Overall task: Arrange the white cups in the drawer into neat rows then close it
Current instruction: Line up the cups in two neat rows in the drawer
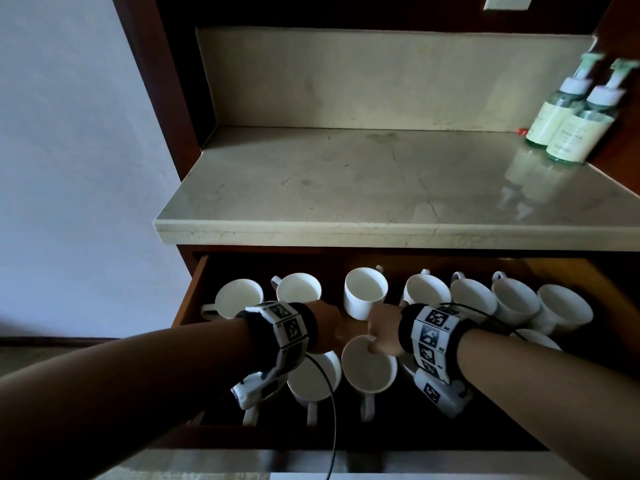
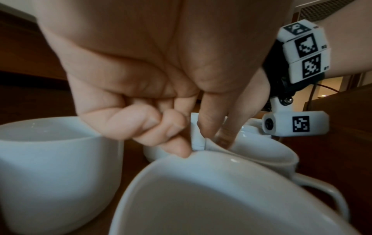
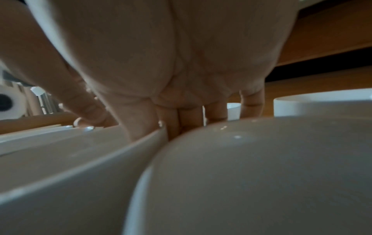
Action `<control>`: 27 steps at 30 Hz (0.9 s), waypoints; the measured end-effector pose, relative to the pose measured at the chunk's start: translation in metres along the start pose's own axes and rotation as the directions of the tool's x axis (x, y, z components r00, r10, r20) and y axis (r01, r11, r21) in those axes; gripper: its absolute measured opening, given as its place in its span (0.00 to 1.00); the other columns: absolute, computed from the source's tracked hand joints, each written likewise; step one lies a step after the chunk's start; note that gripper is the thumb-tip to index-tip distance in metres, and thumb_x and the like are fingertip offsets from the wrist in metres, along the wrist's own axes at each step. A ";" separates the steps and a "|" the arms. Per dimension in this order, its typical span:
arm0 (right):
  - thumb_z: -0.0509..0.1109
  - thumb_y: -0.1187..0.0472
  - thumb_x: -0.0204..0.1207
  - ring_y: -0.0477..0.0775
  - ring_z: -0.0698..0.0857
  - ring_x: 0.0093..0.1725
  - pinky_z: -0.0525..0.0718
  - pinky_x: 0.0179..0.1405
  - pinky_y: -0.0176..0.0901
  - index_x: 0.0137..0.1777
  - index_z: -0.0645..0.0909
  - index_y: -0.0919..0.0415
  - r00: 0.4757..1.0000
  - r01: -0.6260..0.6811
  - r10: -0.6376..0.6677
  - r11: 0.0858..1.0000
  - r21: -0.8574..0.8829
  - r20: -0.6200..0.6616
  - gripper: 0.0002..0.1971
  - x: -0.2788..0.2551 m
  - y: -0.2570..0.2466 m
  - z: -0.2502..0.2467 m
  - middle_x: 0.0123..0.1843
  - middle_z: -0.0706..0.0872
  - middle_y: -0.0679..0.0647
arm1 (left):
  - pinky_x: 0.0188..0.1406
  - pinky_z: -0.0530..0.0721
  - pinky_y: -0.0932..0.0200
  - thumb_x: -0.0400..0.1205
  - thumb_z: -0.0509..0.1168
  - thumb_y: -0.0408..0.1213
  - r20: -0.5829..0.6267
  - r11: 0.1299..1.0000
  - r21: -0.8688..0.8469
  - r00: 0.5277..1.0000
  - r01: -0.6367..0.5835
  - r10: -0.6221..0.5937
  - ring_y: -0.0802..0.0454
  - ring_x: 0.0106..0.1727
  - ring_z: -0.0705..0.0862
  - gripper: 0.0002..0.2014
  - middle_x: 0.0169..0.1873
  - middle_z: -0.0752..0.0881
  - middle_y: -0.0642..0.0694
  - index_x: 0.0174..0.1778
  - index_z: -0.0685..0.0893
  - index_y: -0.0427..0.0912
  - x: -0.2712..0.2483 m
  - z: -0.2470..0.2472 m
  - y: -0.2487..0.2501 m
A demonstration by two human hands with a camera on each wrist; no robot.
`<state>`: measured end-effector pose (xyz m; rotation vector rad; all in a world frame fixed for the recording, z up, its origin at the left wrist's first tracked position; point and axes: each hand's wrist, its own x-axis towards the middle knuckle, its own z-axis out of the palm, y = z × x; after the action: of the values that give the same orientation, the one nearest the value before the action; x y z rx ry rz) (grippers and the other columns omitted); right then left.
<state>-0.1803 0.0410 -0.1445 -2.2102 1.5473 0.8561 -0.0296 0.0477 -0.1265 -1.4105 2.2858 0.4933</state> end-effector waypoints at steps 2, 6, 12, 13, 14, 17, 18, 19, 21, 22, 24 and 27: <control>0.65 0.50 0.78 0.56 0.81 0.34 0.80 0.44 0.50 0.27 0.75 0.57 0.999 0.031 -0.031 1.000 0.002 0.033 0.19 0.002 0.001 0.003 0.26 0.78 0.53 | 0.56 0.79 0.53 0.85 0.59 0.48 -0.007 1.000 0.000 1.000 -0.001 0.001 0.41 0.60 0.85 0.18 0.57 0.87 0.39 0.55 0.85 0.36 0.001 0.001 0.001; 0.66 0.51 0.75 0.57 0.82 0.33 0.84 0.46 0.53 0.25 0.76 0.57 0.996 0.060 -0.059 0.998 -0.015 0.065 0.18 0.003 0.000 0.003 0.27 0.79 0.54 | 0.58 0.78 0.53 0.86 0.59 0.44 0.007 1.000 0.016 1.000 -0.024 0.024 0.41 0.62 0.84 0.16 0.58 0.86 0.38 0.58 0.84 0.34 -0.001 -0.002 0.006; 0.65 0.55 0.81 0.59 0.84 0.47 0.76 0.46 0.47 0.46 0.83 0.67 0.990 0.136 -0.134 0.990 -0.044 0.045 0.14 -0.002 -0.003 0.004 0.44 0.87 0.59 | 0.60 0.77 0.54 0.83 0.65 0.47 -0.011 0.997 -0.010 0.997 -0.075 0.075 0.43 0.64 0.83 0.17 0.60 0.86 0.40 0.59 0.85 0.39 0.001 -0.003 0.015; 0.65 0.54 0.81 0.60 0.84 0.49 0.78 0.47 0.47 0.47 0.83 0.67 0.987 0.157 -0.156 0.987 -0.019 0.036 0.15 -0.003 -0.001 0.002 0.44 0.87 0.59 | 0.60 0.77 0.54 0.82 0.65 0.48 -0.003 0.996 -0.010 0.996 -0.087 0.087 0.43 0.63 0.83 0.17 0.59 0.86 0.41 0.58 0.86 0.40 0.002 -0.001 0.016; 0.65 0.52 0.80 0.61 0.85 0.49 0.79 0.47 0.45 0.48 0.83 0.67 0.986 0.167 -0.166 0.986 0.000 0.031 0.16 -0.004 0.002 -0.002 0.44 0.87 0.59 | 0.61 0.77 0.54 0.82 0.65 0.48 0.012 0.995 0.006 0.995 -0.095 0.095 0.43 0.63 0.83 0.17 0.59 0.86 0.41 0.58 0.86 0.40 0.004 -0.001 0.016; 0.66 0.51 0.78 0.58 0.86 0.54 0.83 0.56 0.44 0.55 0.85 0.61 0.989 0.144 -0.143 0.989 0.037 -0.031 0.15 -0.008 0.026 -0.015 0.51 0.89 0.55 | 0.62 0.79 0.52 0.81 0.66 0.51 0.031 0.994 0.053 0.995 -0.093 0.092 0.42 0.63 0.83 0.19 0.59 0.86 0.40 0.59 0.85 0.40 0.011 -0.001 0.017; 0.66 0.53 0.77 0.57 0.85 0.55 0.83 0.59 0.46 0.57 0.84 0.59 0.991 0.128 -0.127 0.992 0.018 -0.044 0.14 -0.011 0.035 -0.019 0.52 0.88 0.53 | 0.61 0.80 0.51 0.80 0.66 0.52 0.027 0.995 0.055 0.996 -0.083 0.082 0.41 0.62 0.84 0.20 0.58 0.87 0.40 0.58 0.86 0.39 0.012 -0.002 0.017; 0.65 0.55 0.77 0.56 0.85 0.53 0.83 0.59 0.46 0.55 0.84 0.59 0.994 0.104 -0.104 0.994 -0.025 -0.026 0.12 -0.014 0.044 -0.021 0.49 0.87 0.52 | 0.59 0.80 0.52 0.81 0.65 0.52 0.026 0.996 0.059 0.997 -0.072 0.071 0.41 0.60 0.84 0.21 0.56 0.88 0.39 0.56 0.86 0.38 0.013 -0.003 0.018; 0.65 0.55 0.78 0.56 0.83 0.46 0.83 0.51 0.45 0.41 0.79 0.61 0.997 0.045 -0.034 0.986 -0.161 0.071 0.09 -0.021 0.055 -0.021 0.36 0.82 0.52 | 0.56 0.81 0.53 0.81 0.65 0.53 0.028 0.996 0.056 0.998 -0.062 0.061 0.41 0.58 0.86 0.21 0.53 0.89 0.39 0.53 0.88 0.37 0.016 -0.004 0.020; 0.65 0.55 0.79 0.56 0.82 0.44 0.82 0.48 0.45 0.38 0.77 0.61 0.995 0.029 -0.008 0.976 -0.216 0.097 0.12 -0.023 0.057 -0.019 0.34 0.81 0.52 | 0.56 0.81 0.53 0.81 0.64 0.53 0.026 0.997 0.051 0.998 -0.062 0.060 0.41 0.57 0.86 0.20 0.52 0.89 0.40 0.51 0.88 0.38 0.019 -0.005 0.022; 0.64 0.52 0.81 0.58 0.85 0.48 0.80 0.47 0.45 0.45 0.82 0.63 0.996 0.029 -0.003 0.960 -0.279 0.093 0.14 -0.024 0.056 -0.014 0.44 0.87 0.55 | 0.55 0.82 0.54 0.81 0.63 0.53 0.008 0.997 0.044 0.998 -0.064 0.064 0.42 0.56 0.86 0.20 0.51 0.89 0.40 0.50 0.88 0.38 0.023 -0.006 0.026; 0.64 0.57 0.82 0.56 0.87 0.53 0.78 0.47 0.44 0.57 0.84 0.63 1.000 0.020 -0.014 0.947 -0.321 0.022 0.12 -0.017 0.053 -0.005 0.56 0.89 0.56 | 0.48 0.79 0.56 0.82 0.61 0.53 -0.006 0.993 0.079 0.996 -0.089 0.090 0.42 0.53 0.86 0.22 0.49 0.89 0.38 0.48 0.88 0.36 0.029 -0.008 0.035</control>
<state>-0.2318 0.0312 -0.1251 -2.4215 1.4625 1.1948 -0.0740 0.0368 -0.1311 -1.2802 2.3569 0.4198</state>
